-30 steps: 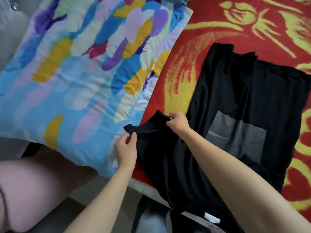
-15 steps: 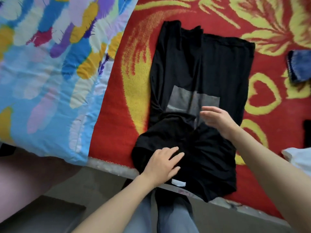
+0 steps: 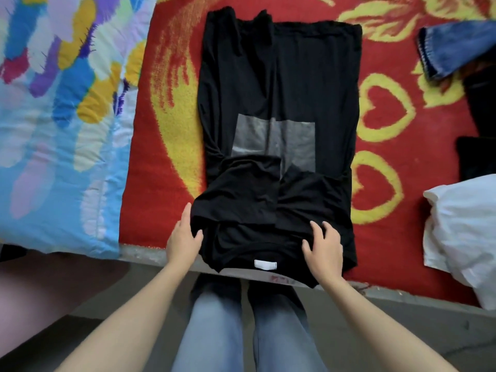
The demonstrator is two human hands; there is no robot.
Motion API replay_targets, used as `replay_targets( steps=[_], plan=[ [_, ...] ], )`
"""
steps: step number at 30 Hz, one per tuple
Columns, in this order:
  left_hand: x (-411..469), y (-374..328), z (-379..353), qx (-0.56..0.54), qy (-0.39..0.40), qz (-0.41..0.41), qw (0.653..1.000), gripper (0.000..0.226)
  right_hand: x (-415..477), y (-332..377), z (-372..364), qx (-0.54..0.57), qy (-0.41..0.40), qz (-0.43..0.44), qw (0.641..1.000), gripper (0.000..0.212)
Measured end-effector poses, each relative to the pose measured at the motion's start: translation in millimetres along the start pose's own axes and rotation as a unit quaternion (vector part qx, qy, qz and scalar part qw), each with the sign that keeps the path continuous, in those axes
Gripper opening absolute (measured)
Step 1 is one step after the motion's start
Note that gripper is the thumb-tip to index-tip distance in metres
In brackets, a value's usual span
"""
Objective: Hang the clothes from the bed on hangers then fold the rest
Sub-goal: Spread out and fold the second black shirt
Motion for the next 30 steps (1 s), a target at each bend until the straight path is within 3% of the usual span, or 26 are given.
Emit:
replay_targets(
  steps=[4, 7, 10, 13, 16, 20, 22, 24, 26, 30],
  plan=[
    [-3.2, 11.5, -5.5, 0.015, 0.022, 0.064, 0.998, 0.048, -8.8, -37.2, 3.7, 0.019, -0.037, -0.112, 0.993, 0.057],
    [-9.9, 19.2, -9.8, 0.036, 0.012, 0.083, 0.996, 0.045, -9.8, -62.2, 4.8, 0.084, -0.033, -0.268, 0.959, 0.067],
    [-10.6, 26.2, -15.3, 0.005, 0.014, 0.138, 0.990, 0.037, -9.2, -76.2, -3.0, 0.169, -0.006, -0.357, 0.918, 0.069],
    [-8.5, 26.0, -20.0, -0.076, -0.041, 0.176, 0.981, 0.009, -7.7, -78.4, -5.1, 0.248, -0.006, -0.378, 0.892, 0.044],
    [-13.7, 33.0, -16.2, -0.158, -0.104, 0.226, 0.956, 0.006, -7.2, -80.1, 1.5, 0.308, -0.017, -0.401, 0.862, 0.013],
    [-33.4, 64.6, -5.8, -0.283, -0.152, 0.325, 0.889, 0.017, -11.8, -97.3, 9.7, 0.397, -0.004, -0.440, 0.806, 0.009],
    [-43.7, 78.6, -5.4, -0.297, -0.150, 0.354, 0.874, 0.029, -17.6, -103.6, 10.7, 0.430, 0.014, -0.456, 0.779, 0.012],
    [-52.2, 82.0, -7.2, -0.306, -0.140, 0.380, 0.862, 0.027, -21.5, -107.1, 9.7, 0.424, 0.021, -0.448, 0.787, 0.008],
    [-57.1, 77.2, -11.9, -0.333, -0.115, 0.416, 0.838, 0.012, -22.6, -106.0, 8.2, 0.408, 0.017, -0.441, 0.800, 0.008],
    [-57.6, 62.2, -22.8, -0.407, -0.010, 0.459, 0.790, 0.029, -18.0, -98.2, 1.9, 0.443, 0.024, -0.446, 0.777, 0.029]
  ],
)
Point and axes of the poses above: each hand's wrist, its own x-axis towards the middle knuckle, its own z-axis out of the back of the hand, y = z × x, the point moved 3 cm from there along x, towards the middle knuckle, and after that the axes turned 15 degrees about -y, right-handed, at the moved point
